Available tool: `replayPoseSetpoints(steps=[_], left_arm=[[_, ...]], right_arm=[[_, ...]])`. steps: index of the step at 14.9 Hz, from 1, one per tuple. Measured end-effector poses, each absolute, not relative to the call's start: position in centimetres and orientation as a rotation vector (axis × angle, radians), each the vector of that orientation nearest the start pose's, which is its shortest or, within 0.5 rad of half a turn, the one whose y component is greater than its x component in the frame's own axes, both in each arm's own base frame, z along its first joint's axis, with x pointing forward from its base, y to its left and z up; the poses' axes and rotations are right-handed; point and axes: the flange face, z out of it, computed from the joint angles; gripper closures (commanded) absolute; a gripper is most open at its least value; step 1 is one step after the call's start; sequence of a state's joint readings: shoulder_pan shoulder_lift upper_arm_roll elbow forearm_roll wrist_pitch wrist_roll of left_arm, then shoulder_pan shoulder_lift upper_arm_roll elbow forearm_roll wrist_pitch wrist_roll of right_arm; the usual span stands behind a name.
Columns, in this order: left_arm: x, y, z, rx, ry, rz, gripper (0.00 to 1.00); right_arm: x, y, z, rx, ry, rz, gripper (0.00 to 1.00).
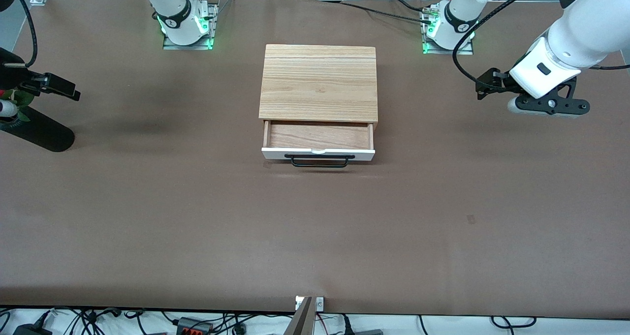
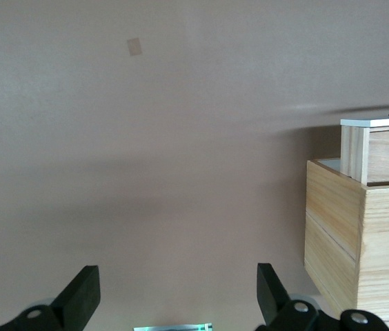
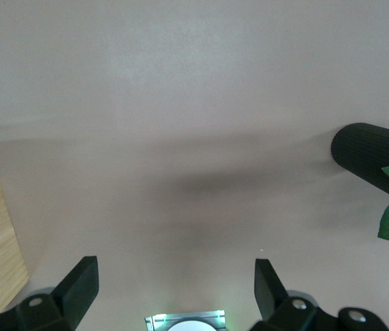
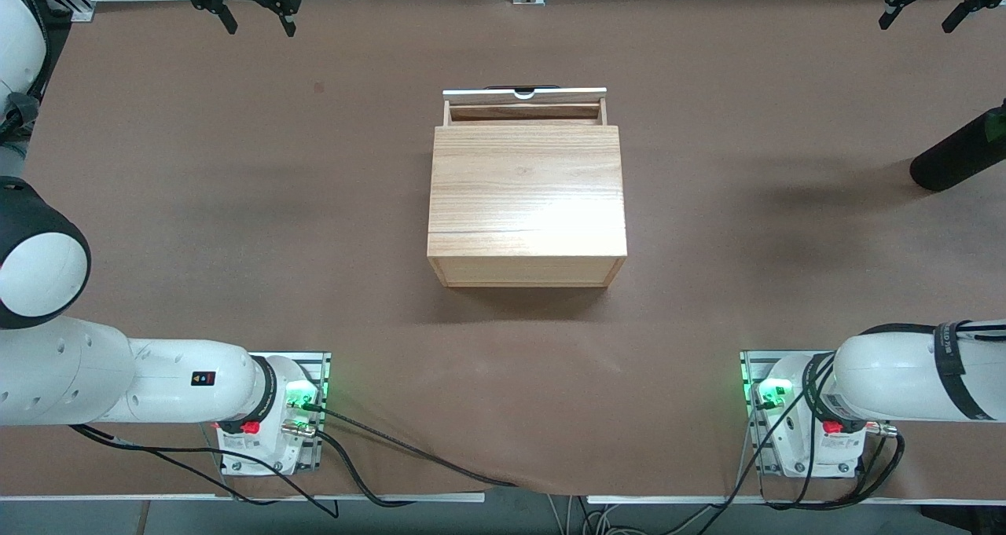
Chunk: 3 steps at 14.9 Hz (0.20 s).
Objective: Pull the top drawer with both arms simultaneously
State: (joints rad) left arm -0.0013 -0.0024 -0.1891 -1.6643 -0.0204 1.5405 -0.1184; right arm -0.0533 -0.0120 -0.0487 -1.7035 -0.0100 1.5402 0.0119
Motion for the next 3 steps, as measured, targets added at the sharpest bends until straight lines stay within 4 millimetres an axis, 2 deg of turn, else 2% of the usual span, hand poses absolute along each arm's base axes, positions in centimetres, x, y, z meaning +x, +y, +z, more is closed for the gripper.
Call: replayPoseSetpoints(steps=[3], left_arm=[[53.62,-10.28,57.85,-3.145,0.1,0.2,0.0]], right_arm=[[53.39,-5.77,56.47,-3.124,0.184,0.286,0.0]])
